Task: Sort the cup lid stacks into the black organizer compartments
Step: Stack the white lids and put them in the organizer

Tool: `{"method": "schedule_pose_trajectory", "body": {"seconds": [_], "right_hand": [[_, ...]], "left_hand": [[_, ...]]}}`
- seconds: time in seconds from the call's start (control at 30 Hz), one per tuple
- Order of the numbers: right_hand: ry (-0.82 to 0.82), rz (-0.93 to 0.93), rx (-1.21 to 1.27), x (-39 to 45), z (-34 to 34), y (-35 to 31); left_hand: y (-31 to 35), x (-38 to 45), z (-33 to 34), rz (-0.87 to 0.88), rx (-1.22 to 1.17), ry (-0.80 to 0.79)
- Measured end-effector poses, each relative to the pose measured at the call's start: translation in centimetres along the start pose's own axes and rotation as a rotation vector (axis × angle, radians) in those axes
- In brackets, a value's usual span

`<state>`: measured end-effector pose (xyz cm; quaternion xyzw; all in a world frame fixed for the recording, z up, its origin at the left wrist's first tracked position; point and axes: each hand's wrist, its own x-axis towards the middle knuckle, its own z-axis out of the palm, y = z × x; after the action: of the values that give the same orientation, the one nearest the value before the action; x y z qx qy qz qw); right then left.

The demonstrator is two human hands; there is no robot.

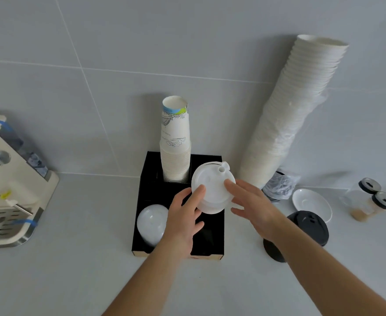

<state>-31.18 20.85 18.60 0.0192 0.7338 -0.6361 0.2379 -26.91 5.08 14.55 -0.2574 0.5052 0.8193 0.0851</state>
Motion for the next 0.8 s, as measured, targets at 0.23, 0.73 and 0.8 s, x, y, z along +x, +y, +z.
{"method": "schedule_pose_trajectory", "body": {"seconds": [0.23, 0.73, 0.8], "right_hand": [[0.088, -0.027, -0.108, 6.8, -1.7, -2.9], [0.066, 0.027, 0.005, 14.5, -3.1, -1.8], [0.088, 0.035, 0.021, 14.9, -3.1, -1.5]], "left_hand": [[3.5, 6.1, 2.4, -0.022, -0.037, -0.048], [2.6, 12.3, 4.5, 0.07, -0.075, 0.046], [2.5, 12.5, 4.9, 0.093, -0.093, 0.073]]}}
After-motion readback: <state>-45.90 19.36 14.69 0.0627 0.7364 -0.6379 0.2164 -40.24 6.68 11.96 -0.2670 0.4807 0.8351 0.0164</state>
